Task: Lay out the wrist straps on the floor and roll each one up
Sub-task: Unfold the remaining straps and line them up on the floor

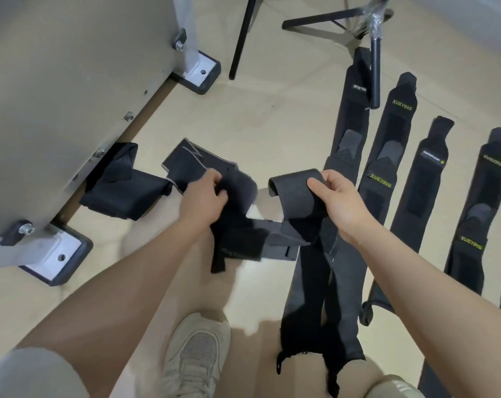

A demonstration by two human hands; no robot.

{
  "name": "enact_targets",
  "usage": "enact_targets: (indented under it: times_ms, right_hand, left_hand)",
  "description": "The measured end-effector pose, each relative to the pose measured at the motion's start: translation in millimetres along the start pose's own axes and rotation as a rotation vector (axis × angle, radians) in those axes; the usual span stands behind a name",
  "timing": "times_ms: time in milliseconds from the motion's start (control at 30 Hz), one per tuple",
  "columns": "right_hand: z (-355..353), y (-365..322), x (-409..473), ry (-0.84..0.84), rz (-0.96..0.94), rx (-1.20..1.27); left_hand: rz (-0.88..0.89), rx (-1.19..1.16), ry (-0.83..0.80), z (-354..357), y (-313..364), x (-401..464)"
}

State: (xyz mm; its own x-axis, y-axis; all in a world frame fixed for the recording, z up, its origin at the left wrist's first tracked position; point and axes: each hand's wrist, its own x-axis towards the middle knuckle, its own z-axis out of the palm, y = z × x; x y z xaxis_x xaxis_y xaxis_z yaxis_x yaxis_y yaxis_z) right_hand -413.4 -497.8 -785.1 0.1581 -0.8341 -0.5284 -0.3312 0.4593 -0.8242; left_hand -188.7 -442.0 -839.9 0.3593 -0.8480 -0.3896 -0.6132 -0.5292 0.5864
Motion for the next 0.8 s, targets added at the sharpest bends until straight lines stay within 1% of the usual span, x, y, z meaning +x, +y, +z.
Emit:
enact_targets:
  times_ms: [33, 67, 100, 167, 233, 267, 300, 333, 367, 400, 433, 500, 533, 600, 633, 667, 700, 733, 767, 800]
  right_hand:
    - [-1.0, 1.8, 0.8, 0.026, 0.002, 0.007]
    - [-1.6, 2.9, 1.8, 0.056, 0.007, 0.005]
    - [-1.6, 2.8, 3.3, 0.087, 0.019, 0.006]
    - [0.3, 1.4, 6.1, 0.133, 0.061, 0.018]
    - [3.5, 1.6, 7.6, 0.133, 0.087, 0.017]
    - [5.2, 1.7, 6.8, 0.116, 0.096, -0.008]
    - [6.2, 2.5, 5.3, 0.093, 0.104, -0.049]
    - [5.9, 3.9, 3.6, 0.064, 0.107, -0.099]
    - [3.8, 6.5, 2.2, 0.025, 0.103, -0.166]
    - [0.9, 9.4, 0.6, -0.025, 0.102, -0.246]
    - [-2.6, 12.7, -1.3, -0.078, 0.111, -0.345]
    - [-8.3, 21.6, -5.4, -0.117, 0.144, -0.578]
    - [-10.2, 27.4, -7.2, -0.093, 0.152, -0.717]
    - [-7.8, 38.3, -12.6, 0.029, 0.136, -1.030]
    - [-3.1, 39.2, -17.2, 0.093, 0.082, -1.150]
    - [5.4, 38.4, -20.6, 0.132, -0.030, -1.200]
    - [15.3, 36.3, -23.0, 0.120, -0.195, -1.163]
    - [27.3, 33.2, -24.2, 0.042, -0.369, -1.067]
    - [39.9, 32.2, -24.8, -0.089, -0.507, -1.002]
    - [52.8, 32.4, -26.8, -0.231, -0.590, -1.027]
  left_hand:
    - [-0.002, -0.016, 0.098, -10.7, -0.9, 3.8]
    - [0.016, -0.009, 0.159, -19.7, -2.3, 8.4]
    - [0.042, 0.029, 0.170, -26.3, -3.3, 12.6]
    - [0.096, 0.205, 0.129, -30.3, -0.1, 13.5]
    - [0.222, 0.312, 0.133, -21.3, 6.9, 3.5]
    - [0.309, 0.302, 0.089, -14.6, 10.3, -3.5]
    - [0.375, 0.267, -0.023, -7.2, 11.3, -10.7]
    - [0.390, 0.253, -0.192, 0.5, 9.9, -18.1]
    - [0.363, 0.299, -0.368, 7.9, 5.3, -23.6]
    - [0.324, 0.386, -0.502, 12.9, -1.5, -26.8]
    - [0.293, 0.460, -0.579, 16.3, -9.2, -26.8]
    - [0.258, 0.514, -0.626, 18.1, -21.7, -25.6]
    - [0.252, 0.515, -0.646, 17.6, -25.6, -25.3]
    - [0.252, 0.527, -0.716, 15.2, -27.4, -25.8]
    - [0.265, 0.547, -0.741, 13.7, -26.4, -27.7]
    - [0.291, 0.562, -0.746, 13.0, -23.9, -29.4]
    - [0.319, 0.561, -0.740, 12.8, -21.3, -31.5]
    - [0.345, 0.541, -0.732, 13.4, -19.2, -33.2]
    - [0.355, 0.511, -0.732, 14.3, -18.2, -34.1]
    - [0.349, 0.478, -0.734, 14.4, -17.7, -36.0]
